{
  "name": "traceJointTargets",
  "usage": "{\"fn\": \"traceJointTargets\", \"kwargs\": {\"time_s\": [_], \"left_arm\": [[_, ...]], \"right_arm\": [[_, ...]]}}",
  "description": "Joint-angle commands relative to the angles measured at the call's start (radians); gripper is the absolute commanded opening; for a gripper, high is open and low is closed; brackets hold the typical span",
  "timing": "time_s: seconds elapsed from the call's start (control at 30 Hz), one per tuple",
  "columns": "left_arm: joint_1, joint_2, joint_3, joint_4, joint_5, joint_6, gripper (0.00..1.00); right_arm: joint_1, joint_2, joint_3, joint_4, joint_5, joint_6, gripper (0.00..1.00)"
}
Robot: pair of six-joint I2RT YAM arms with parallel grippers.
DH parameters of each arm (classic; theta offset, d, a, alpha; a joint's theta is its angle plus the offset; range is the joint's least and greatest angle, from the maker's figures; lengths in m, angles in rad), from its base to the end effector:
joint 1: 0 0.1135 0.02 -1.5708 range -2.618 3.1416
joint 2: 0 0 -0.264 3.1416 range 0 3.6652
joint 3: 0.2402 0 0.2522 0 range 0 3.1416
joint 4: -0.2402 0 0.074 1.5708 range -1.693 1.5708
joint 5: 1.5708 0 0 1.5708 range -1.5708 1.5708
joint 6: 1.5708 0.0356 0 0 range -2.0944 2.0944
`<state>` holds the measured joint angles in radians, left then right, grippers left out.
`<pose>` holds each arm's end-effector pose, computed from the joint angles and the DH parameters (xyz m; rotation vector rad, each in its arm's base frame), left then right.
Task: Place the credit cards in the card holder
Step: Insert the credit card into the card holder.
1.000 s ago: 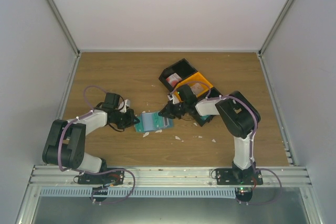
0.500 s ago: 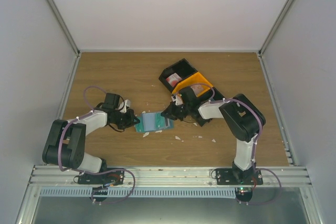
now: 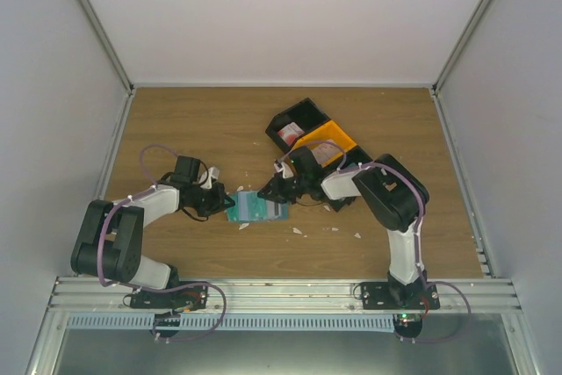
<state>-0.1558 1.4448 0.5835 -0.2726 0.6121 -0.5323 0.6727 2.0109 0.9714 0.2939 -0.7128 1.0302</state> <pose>0.2295 -0.0568 0.1352 -0.3262 2.7467 -1.0274 0.2846 0.2565 0.1031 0.0468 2.7199 1.5426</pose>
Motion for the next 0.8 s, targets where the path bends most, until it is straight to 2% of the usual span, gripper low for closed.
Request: {"fn": "traceJointTargets", "kwargs": {"time_s": [0.0, 0.13, 0.23, 0.37, 0.5, 0.77], "left_arm": [[0.004, 0.01, -0.017, 0.041, 0.011, 0.003, 0.0], [0.004, 0.002, -0.022, 0.037, 0.011, 0.004, 0.0], [0.005, -0.011, -0.026, 0.033, 0.011, 0.003, 0.0], [0.004, -0.03, -0.033, 0.027, 0.018, 0.003, 0.0], [0.002, -0.045, -0.047, 0.027, 0.029, 0.002, 0.0], [0.001, -0.052, -0.066, 0.035, 0.046, -0.009, 0.0]], "right_arm": [[0.029, 0.039, 0.018, 0.033, -0.011, 0.004, 0.1], [0.038, -0.002, -0.009, 0.044, 0.052, 0.005, 0.26], [0.05, -0.058, -0.013, -0.03, 0.127, -0.034, 0.41], [0.075, -0.121, 0.0, -0.142, 0.228, -0.083, 0.54], [0.103, -0.157, 0.006, -0.231, 0.326, -0.096, 0.59], [0.152, -0.179, 0.018, -0.34, 0.443, -0.086, 0.61]]}}
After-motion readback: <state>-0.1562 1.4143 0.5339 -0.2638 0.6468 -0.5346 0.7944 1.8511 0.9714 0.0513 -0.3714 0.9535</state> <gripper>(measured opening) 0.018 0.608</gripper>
